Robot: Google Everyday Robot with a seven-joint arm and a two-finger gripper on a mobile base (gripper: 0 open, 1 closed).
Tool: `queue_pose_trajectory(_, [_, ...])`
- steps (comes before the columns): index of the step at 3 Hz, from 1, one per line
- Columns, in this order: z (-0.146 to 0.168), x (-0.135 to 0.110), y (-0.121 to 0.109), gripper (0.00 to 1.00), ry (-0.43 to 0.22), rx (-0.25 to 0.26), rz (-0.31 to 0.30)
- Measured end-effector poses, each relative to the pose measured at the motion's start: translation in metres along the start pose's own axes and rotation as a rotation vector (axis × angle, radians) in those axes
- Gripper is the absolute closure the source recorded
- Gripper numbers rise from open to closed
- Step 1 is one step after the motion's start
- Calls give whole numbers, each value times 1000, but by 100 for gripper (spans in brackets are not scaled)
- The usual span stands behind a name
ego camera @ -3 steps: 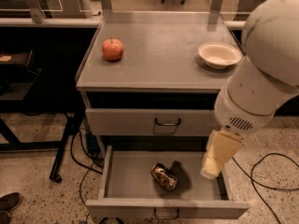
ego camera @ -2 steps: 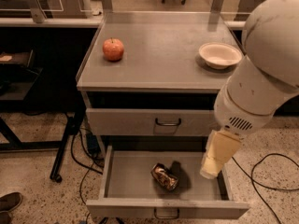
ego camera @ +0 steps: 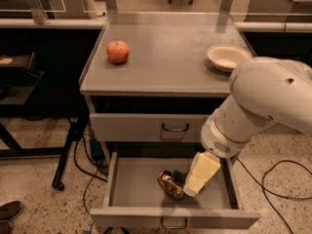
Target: Pick orange can from middle drawer and place on counter
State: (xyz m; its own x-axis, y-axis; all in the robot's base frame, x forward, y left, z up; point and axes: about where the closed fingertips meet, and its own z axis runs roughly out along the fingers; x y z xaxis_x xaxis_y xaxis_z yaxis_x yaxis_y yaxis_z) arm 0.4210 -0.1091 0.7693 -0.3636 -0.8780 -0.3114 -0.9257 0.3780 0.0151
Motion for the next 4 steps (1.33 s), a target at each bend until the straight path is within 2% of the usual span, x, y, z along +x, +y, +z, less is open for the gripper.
queue_pose_trajectory(1, [29,-1,-3,0,-41,-86,15])
queue_pose_trajectory(2, [35,0,-3,0,-44,-101,19])
queue_pose_trajectory(3, [54,1,4,0,-66,-126,43])
queue_pose_trajectory(4, [91,19,-3,0,-90,-113,143])
